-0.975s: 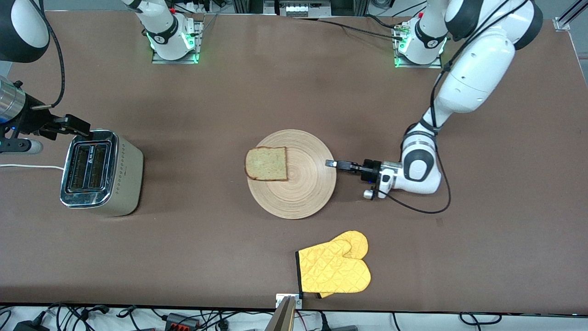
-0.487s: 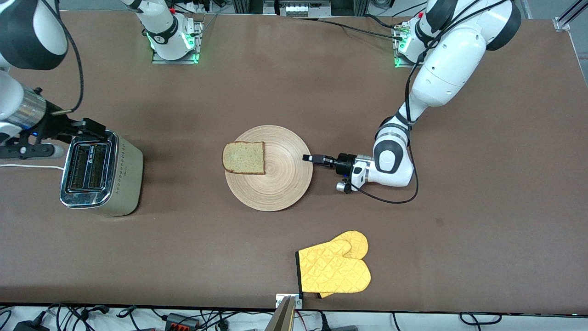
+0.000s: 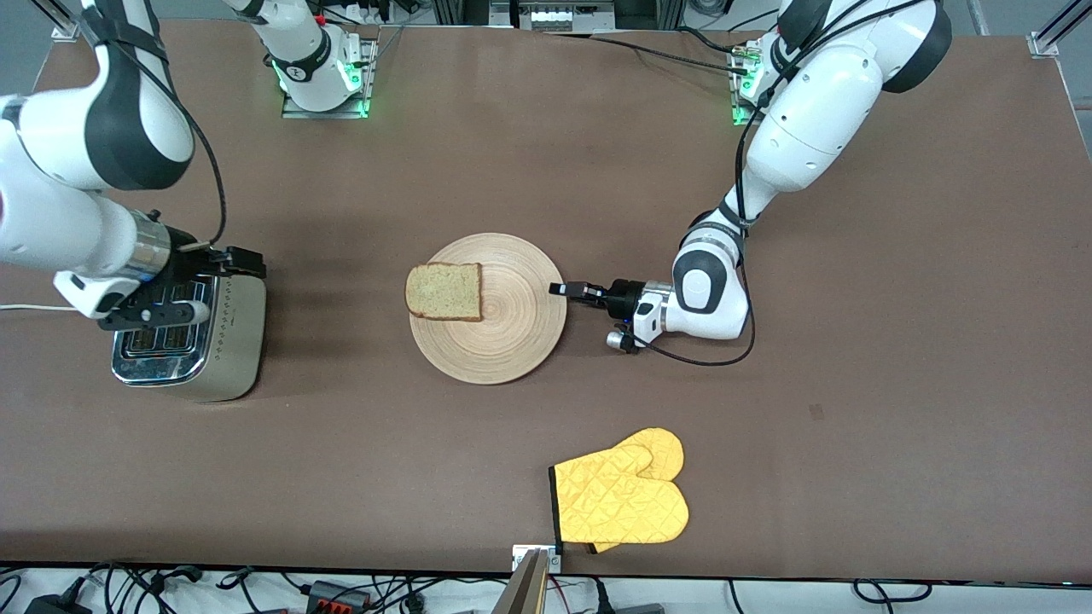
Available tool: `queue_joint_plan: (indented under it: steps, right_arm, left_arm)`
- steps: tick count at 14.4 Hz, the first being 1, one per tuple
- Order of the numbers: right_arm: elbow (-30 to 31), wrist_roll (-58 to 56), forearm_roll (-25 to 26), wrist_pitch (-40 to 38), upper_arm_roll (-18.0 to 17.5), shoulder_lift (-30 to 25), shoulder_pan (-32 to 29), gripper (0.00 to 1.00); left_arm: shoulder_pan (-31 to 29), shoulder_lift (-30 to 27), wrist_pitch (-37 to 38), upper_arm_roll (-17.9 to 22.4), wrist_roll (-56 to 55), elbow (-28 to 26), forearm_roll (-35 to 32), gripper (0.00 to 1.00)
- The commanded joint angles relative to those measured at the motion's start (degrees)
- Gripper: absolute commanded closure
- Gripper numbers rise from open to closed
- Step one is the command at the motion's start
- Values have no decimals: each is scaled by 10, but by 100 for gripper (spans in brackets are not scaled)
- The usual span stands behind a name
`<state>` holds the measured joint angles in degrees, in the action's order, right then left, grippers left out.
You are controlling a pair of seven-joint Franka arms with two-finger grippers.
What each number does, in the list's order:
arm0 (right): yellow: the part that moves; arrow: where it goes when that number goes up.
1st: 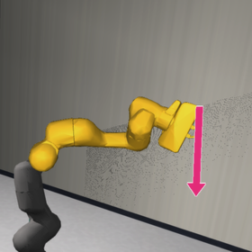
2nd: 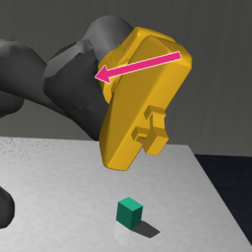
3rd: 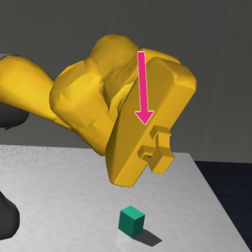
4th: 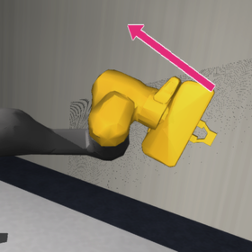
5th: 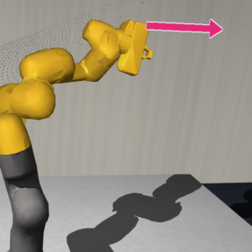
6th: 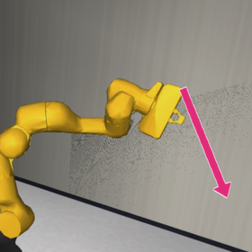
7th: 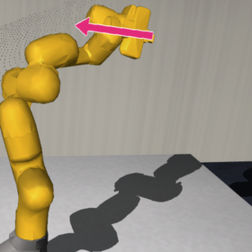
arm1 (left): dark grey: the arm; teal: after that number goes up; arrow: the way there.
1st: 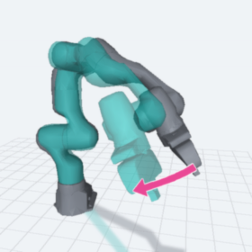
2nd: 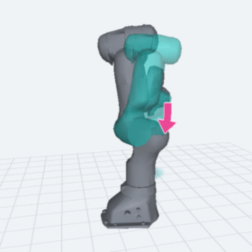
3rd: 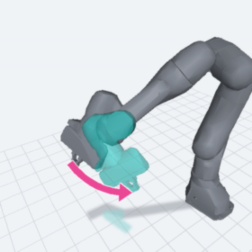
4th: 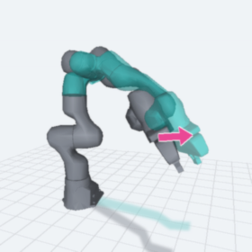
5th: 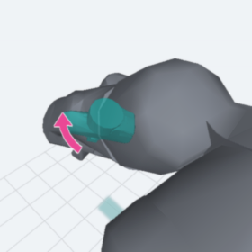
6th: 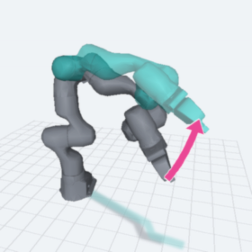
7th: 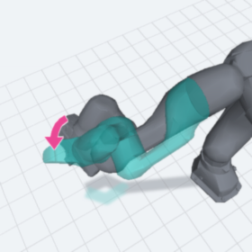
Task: Move plate and put bread in toaster
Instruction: 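Reach the right gripper to the bread while the left gripper withdraws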
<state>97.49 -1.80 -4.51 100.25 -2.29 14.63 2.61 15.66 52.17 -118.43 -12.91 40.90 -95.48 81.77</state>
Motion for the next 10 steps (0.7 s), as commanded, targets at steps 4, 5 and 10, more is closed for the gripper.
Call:
queue_joint_plan:
  steps: [4, 5, 10]
  right_arm:
    - [-3, 7, -90, 10, 0, 59, 19, 0]
    - [-2, 7, -95, 14, 0, 69, 20, 0]
    - [58, 7, -140, 82, 0, 77, 48, 0]
  left_arm:
    - [-20, 0, 11, 11, 5, 1, 6, 61]
    - [-30, -1, 14, 11, 6, 0, 1, 61]
    - [-124, -12, 95, 10, -7, 7, -128, 61]
